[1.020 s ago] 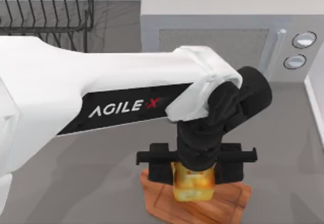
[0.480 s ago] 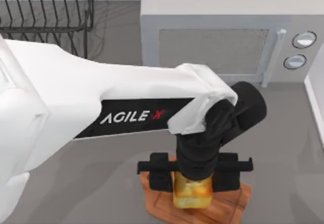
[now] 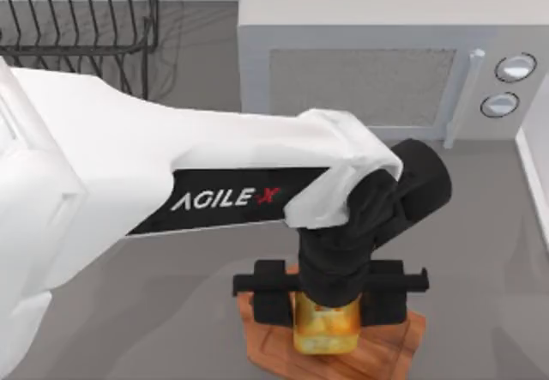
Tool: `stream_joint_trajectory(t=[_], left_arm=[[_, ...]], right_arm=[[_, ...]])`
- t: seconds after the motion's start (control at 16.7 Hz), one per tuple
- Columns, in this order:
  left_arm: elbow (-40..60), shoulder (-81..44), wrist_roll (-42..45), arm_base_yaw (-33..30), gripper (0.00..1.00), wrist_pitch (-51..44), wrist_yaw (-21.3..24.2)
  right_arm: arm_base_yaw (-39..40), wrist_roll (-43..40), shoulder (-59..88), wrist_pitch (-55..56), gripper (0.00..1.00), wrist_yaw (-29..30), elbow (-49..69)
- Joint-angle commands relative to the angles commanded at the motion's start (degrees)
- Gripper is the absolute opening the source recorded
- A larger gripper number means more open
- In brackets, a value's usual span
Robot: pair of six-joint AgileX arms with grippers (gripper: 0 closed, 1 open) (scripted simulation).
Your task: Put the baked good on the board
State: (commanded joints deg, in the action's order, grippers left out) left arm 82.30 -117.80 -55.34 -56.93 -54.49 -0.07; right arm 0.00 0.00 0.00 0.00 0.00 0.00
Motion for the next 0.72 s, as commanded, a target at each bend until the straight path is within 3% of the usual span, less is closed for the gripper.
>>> stream_joint_trajectory(t=[0.36, 0.72], left_arm=[[0.00, 0.00, 0.00, 0.00, 0.98, 0.00, 0.00], [0.00, 0.00, 0.00, 0.00, 1.00, 0.00, 0.00]], right_arm=[[0.00, 0.00, 0.00, 0.00, 1.00, 0.00, 0.00], [0.00, 0.00, 0.00, 0.00, 1.00, 0.00, 0.00]])
